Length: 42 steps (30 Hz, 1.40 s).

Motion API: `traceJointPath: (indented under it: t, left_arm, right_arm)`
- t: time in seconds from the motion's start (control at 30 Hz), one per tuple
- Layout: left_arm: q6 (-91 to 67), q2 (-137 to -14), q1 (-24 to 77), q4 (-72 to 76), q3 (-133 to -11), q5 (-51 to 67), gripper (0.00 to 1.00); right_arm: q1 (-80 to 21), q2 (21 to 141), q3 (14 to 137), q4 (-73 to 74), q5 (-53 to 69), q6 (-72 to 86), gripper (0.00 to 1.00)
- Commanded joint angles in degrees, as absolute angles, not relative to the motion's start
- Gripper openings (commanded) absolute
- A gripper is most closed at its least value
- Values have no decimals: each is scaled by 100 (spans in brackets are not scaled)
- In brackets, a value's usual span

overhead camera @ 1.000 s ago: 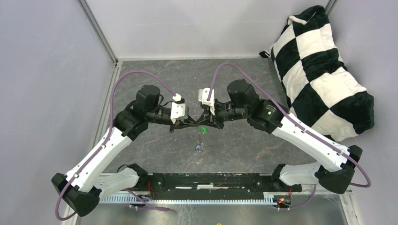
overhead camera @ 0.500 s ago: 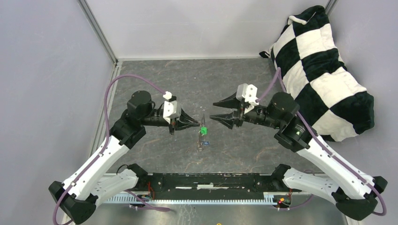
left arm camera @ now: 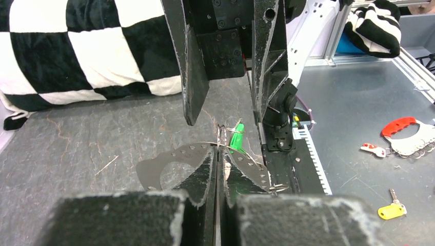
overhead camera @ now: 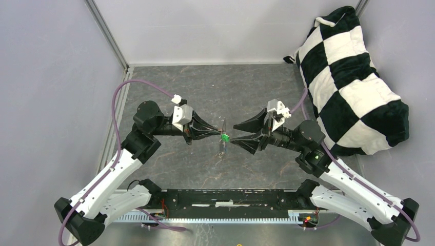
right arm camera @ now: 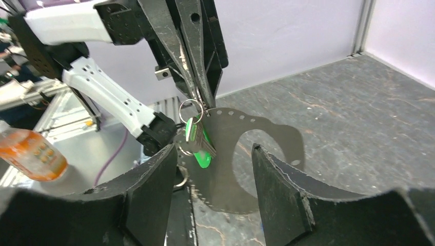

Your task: Put the keys on the keyring

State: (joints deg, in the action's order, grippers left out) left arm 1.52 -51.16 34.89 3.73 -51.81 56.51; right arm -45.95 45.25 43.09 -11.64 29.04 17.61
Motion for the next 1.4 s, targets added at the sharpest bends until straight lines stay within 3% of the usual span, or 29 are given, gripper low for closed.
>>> traceJointPath:
  t: [0.0, 0.3, 0.57, 0.93, 1.1, 1.27, 1.37]
  left_arm:
    - [163, -5036, 3507, 756, -5271, 5919, 2]
    - [878, -4921, 3507, 148, -5320, 5969, 2]
    - [980, -4865, 3507, 97, -5306, 5666, 2]
    - [989, -4872, 3507, 101, -5282, 5491, 2]
    - [942, -4880, 3508, 119, -5290, 5502, 2]
    - [949, -4859, 3507, 73, -5297, 5496, 2]
    - [943, -4849, 3508, 53, -5276, 5525, 2]
  right_arm:
    - [-4566, 4310, 3924, -2304, 2998, 2762, 62]
    - [-4573, 4478, 4124, -2321, 3309, 2996, 62]
    - [-4575, 4780, 3995, -2619, 3560, 3319, 49]
    - [-4583, 4972, 3968, -2862, 3647, 3348, 48]
    - [-4579, 5104, 4088, -2673, 3466, 3149, 36]
    - [-4582, 4916, 4128, -2553, 3245, 2938, 8]
    - [-4575, 4749, 4213, -2268, 3153, 2725, 1]
